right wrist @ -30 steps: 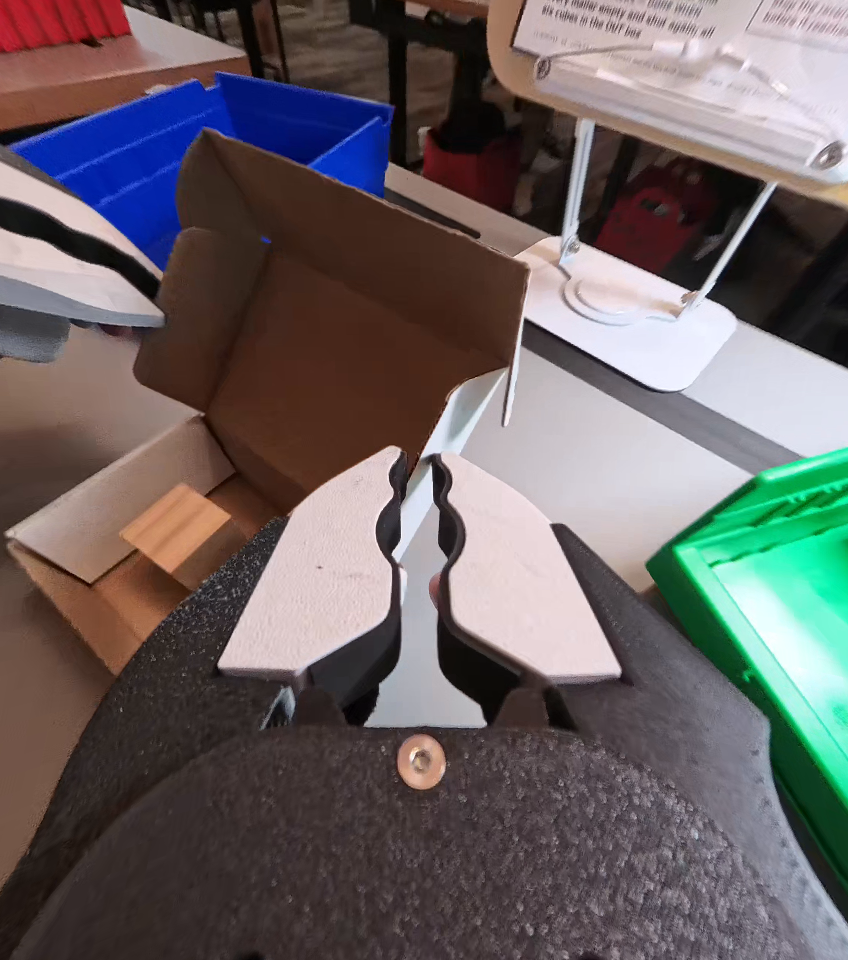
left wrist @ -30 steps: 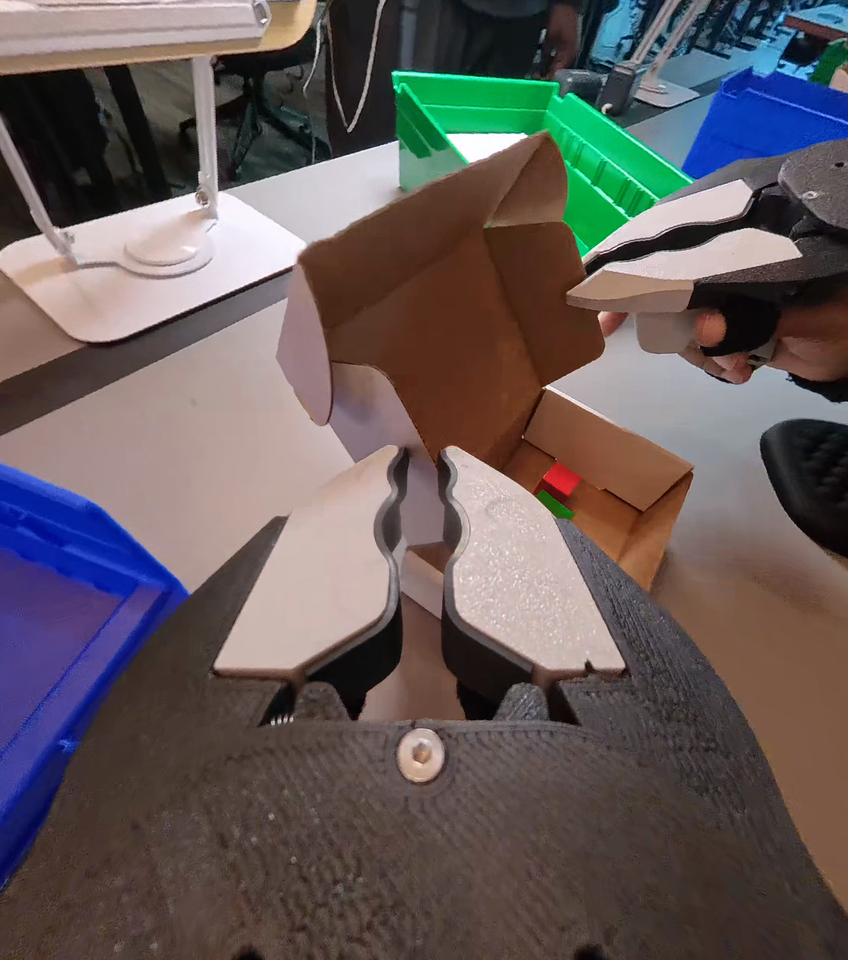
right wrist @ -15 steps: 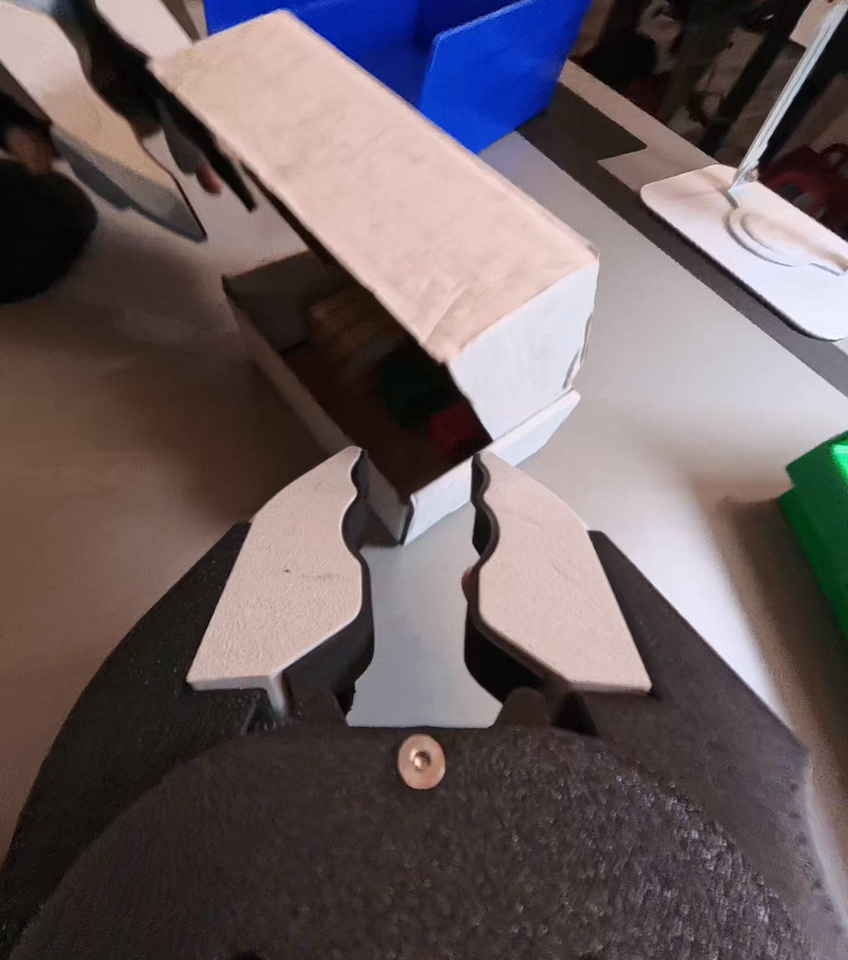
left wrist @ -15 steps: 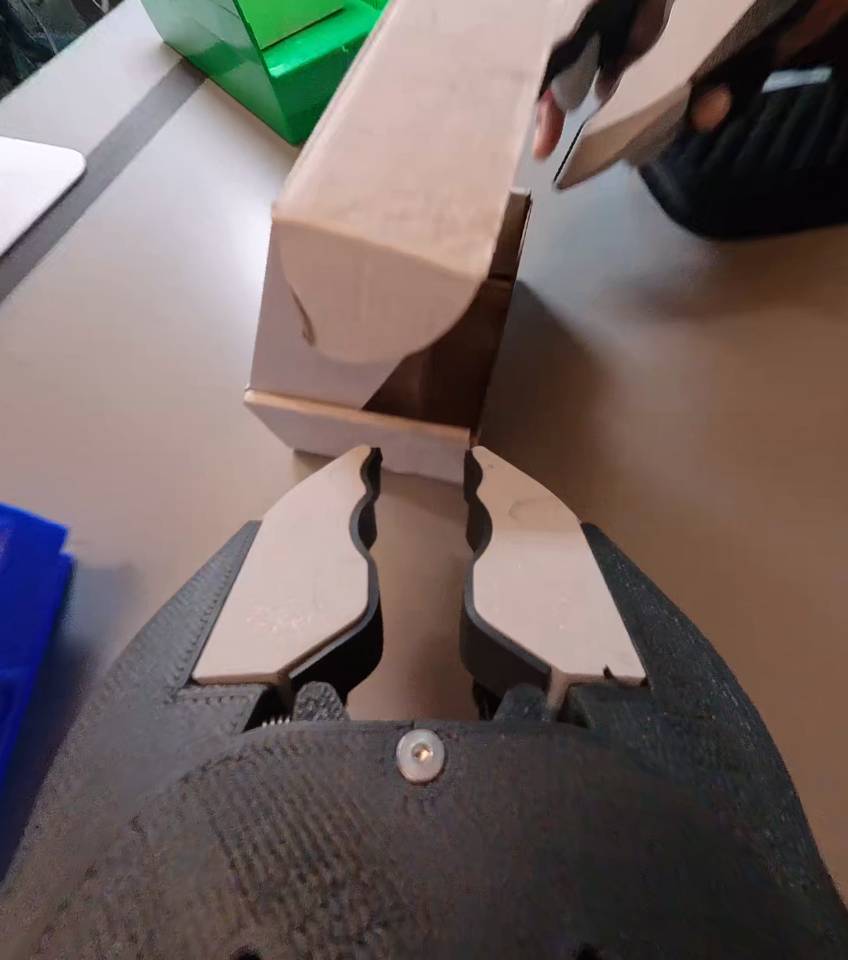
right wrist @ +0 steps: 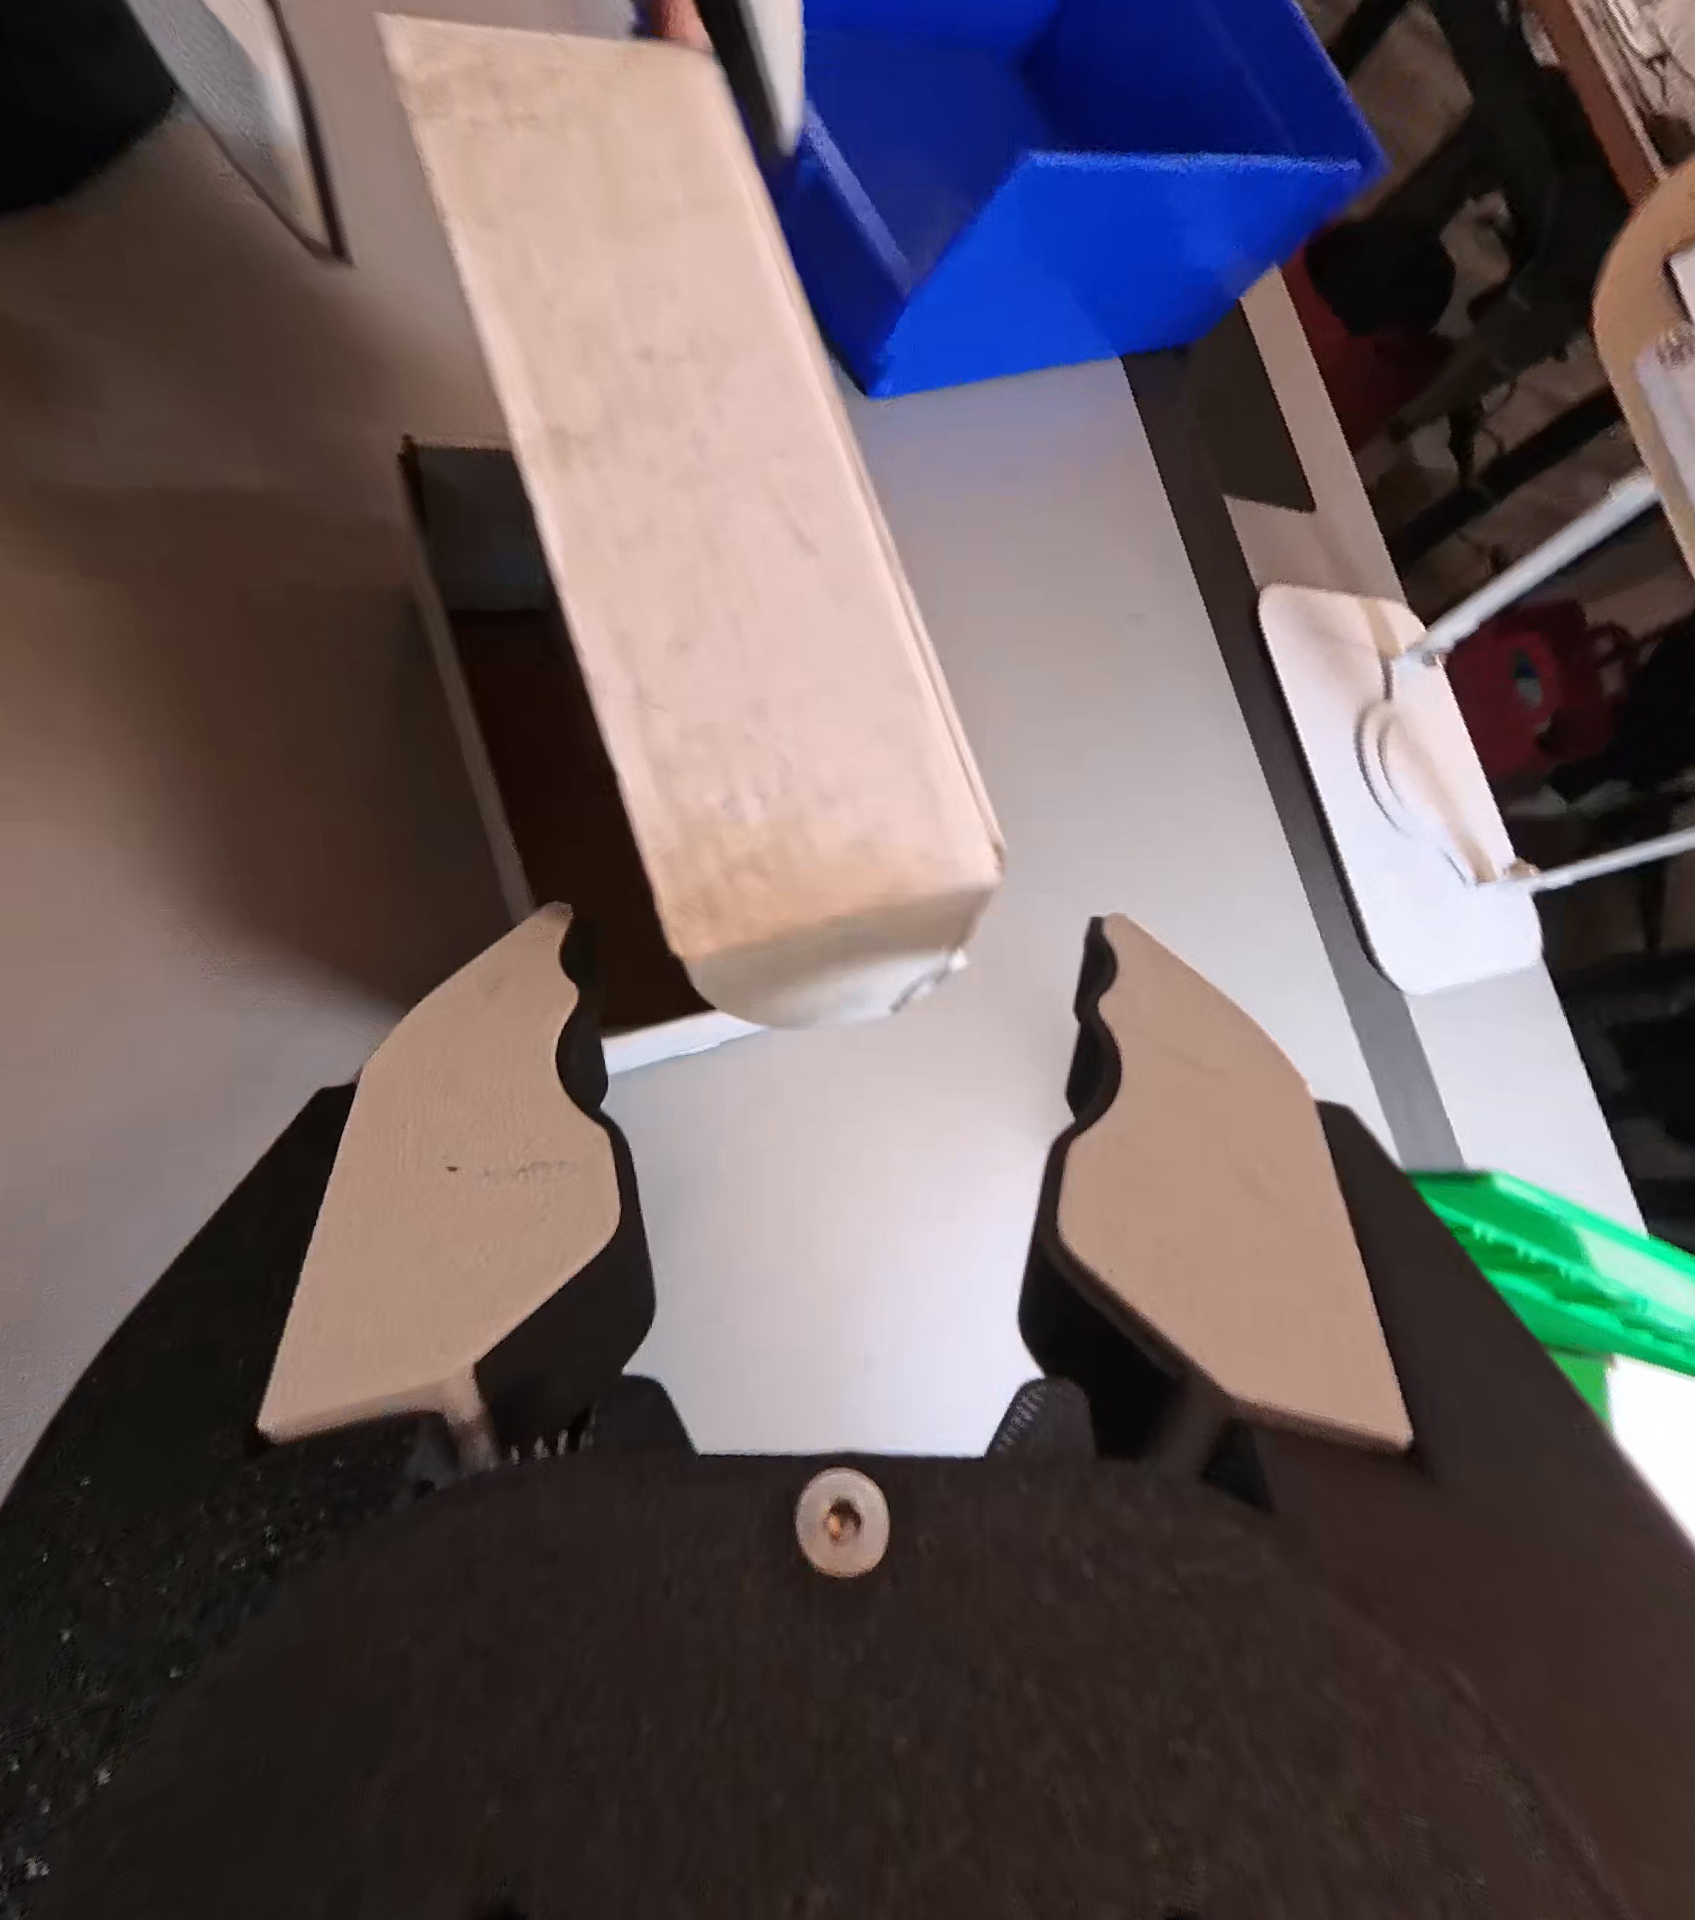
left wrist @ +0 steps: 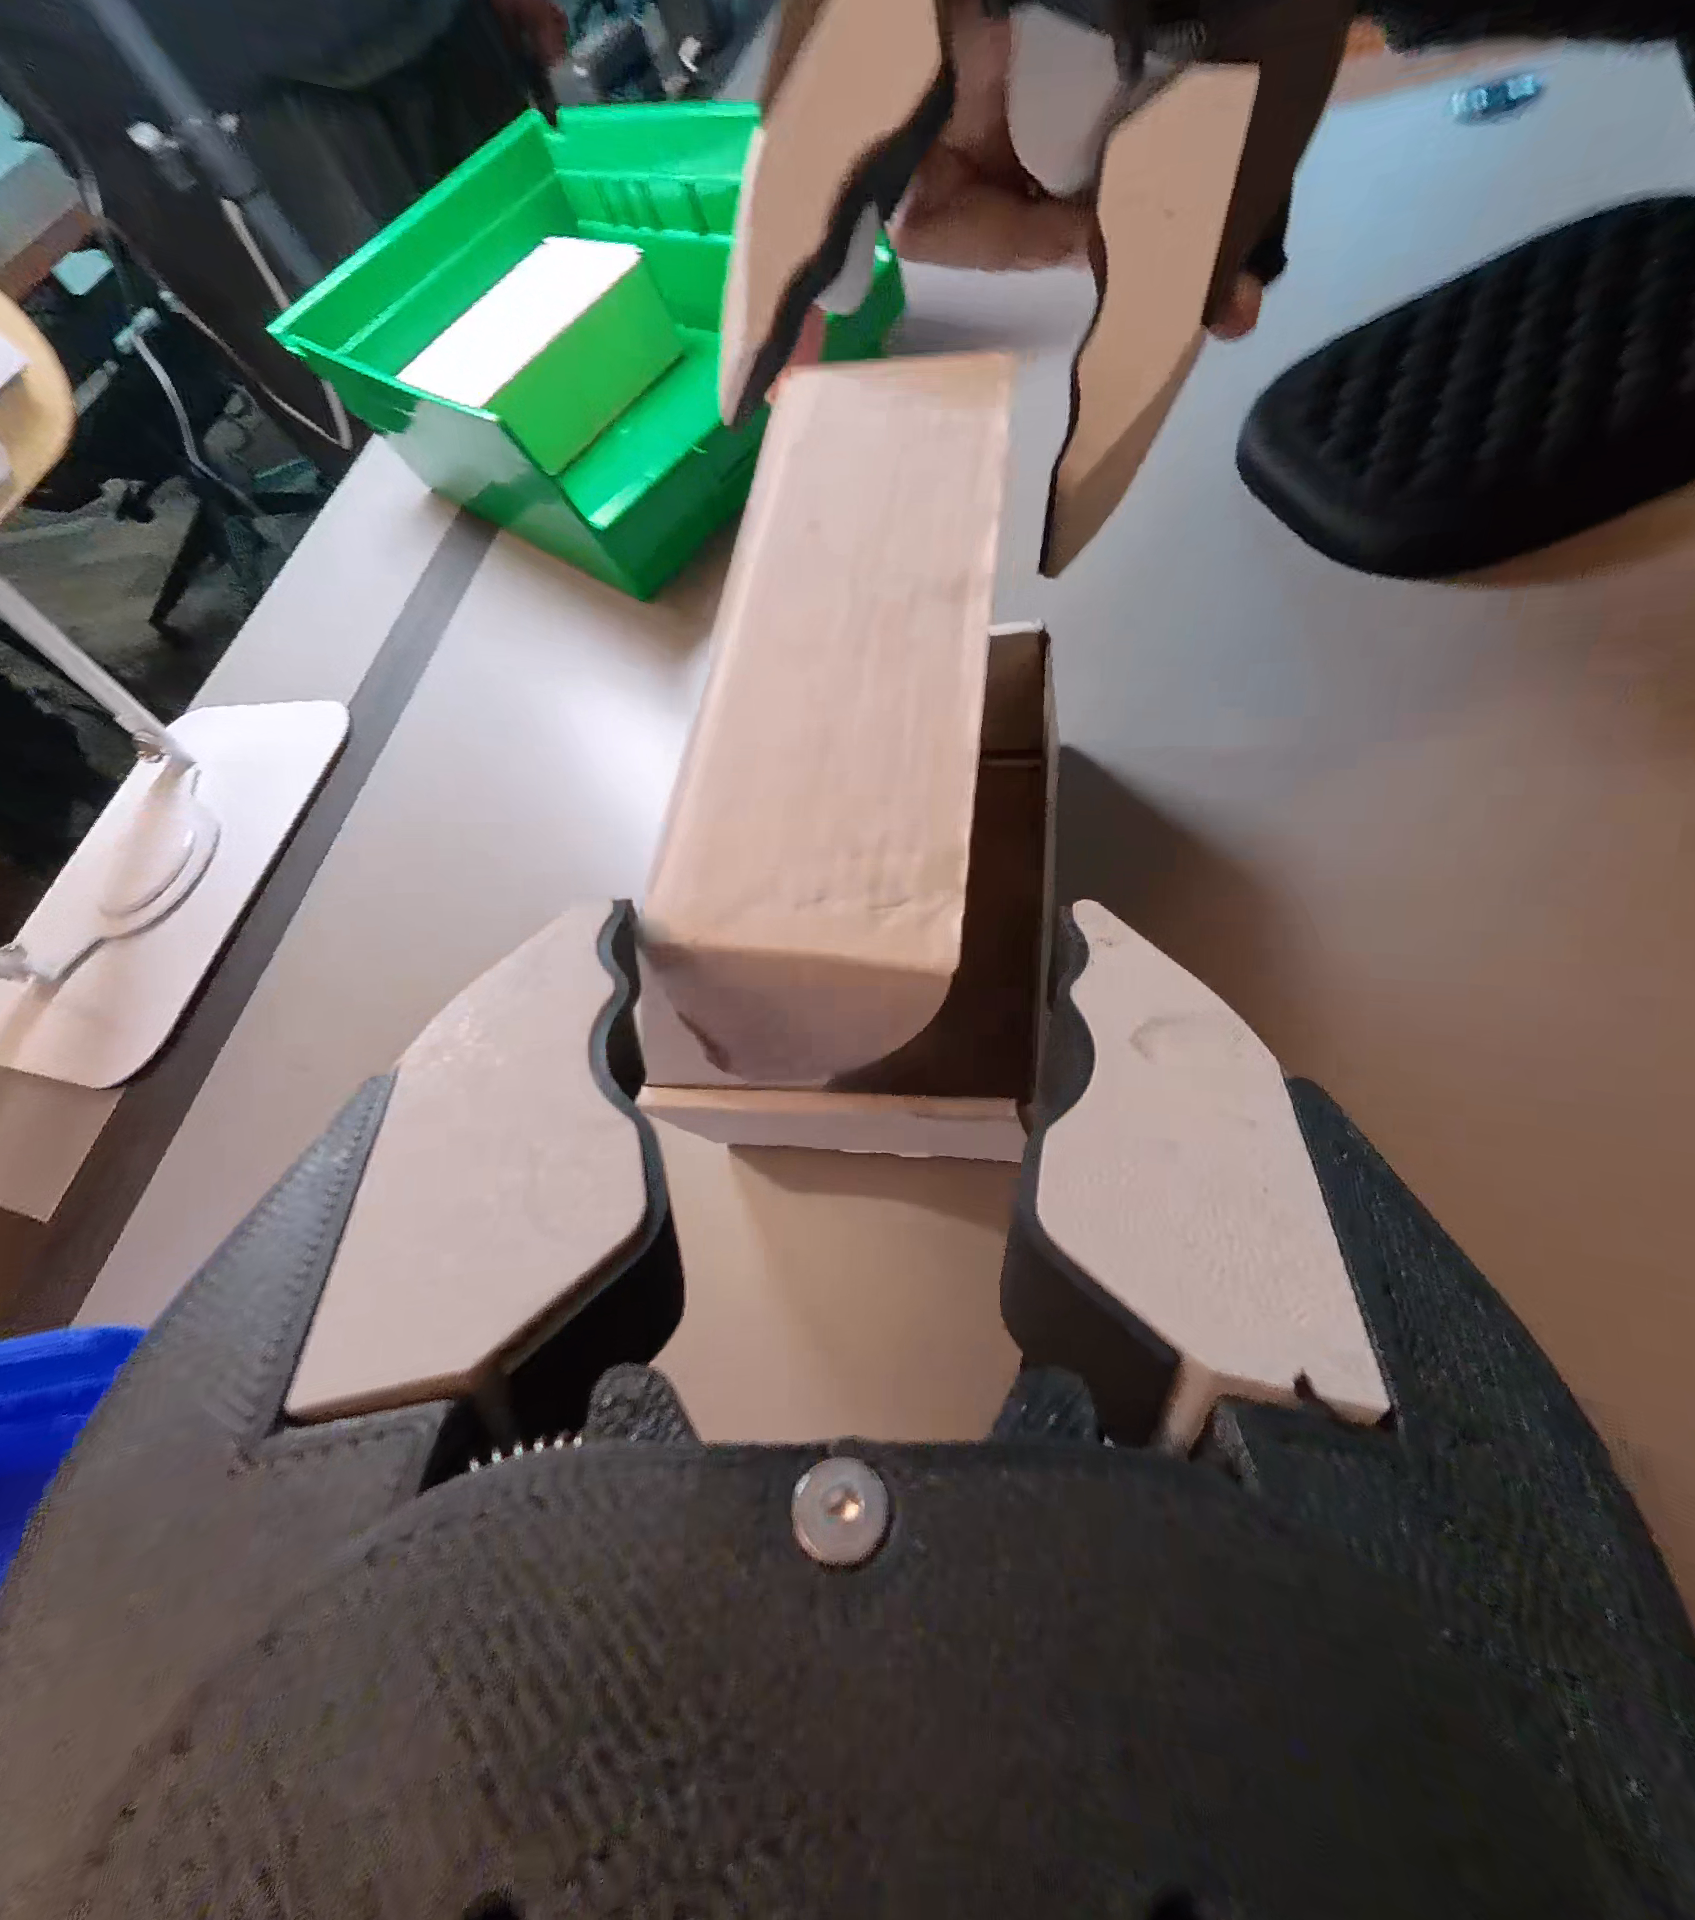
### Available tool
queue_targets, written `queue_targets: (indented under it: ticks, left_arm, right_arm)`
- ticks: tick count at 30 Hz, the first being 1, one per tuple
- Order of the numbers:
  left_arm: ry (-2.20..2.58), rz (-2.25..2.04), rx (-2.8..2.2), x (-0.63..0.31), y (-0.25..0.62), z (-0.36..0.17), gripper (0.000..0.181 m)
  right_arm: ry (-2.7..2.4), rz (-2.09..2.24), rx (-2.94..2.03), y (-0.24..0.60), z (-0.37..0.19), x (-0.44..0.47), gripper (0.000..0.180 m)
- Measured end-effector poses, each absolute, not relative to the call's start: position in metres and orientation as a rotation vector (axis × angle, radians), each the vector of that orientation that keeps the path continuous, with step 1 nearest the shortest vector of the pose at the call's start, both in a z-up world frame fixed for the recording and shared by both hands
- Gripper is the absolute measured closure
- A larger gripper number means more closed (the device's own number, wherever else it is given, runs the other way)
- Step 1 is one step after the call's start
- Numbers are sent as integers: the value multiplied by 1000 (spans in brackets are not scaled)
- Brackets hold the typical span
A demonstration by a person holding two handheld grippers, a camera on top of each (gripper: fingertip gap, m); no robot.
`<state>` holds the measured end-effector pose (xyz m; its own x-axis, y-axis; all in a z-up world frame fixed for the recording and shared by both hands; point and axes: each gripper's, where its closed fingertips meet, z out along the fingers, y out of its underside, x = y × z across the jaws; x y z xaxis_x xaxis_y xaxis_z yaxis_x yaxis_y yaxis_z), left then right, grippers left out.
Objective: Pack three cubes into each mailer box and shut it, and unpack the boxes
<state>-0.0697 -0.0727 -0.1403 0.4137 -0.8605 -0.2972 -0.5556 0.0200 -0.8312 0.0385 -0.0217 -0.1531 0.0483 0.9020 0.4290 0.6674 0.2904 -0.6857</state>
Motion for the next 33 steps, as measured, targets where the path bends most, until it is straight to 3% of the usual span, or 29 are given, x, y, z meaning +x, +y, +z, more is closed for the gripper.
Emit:
queue_targets:
  ticks: [4,11,15,20,25,28,33]
  left_arm:
    - [1404,-370,-1694,-62,-88,-171,109]
    - [1523,-303,-1752,-63,-108,-222,99]
    - [1503,-232,-1735,-64,-111,-225,96]
    - [1316,-401,-1819,-87,-118,-201,105]
    - [1157,-585,-2007,-91,-129,-226,128]
    - [1179,-479,-2050,-90,-127,-238,139]
    - [1202,-441,-2059,-82,-131,-236,146]
  right_arm:
    - [-1814,311,-1428,-45,-177,36,104]
    - [-1856,171,-1413,-70,-228,39,98]
    - [-1803,151,-1387,-72,-227,38,98]
    - [-1771,239,-1463,-74,-214,63,99]
    - [-1752,313,-1597,-74,-233,71,114]
    - [-1770,341,-1605,-79,-240,60,129]
    - [-1768,345,-1661,-87,-239,57,132]
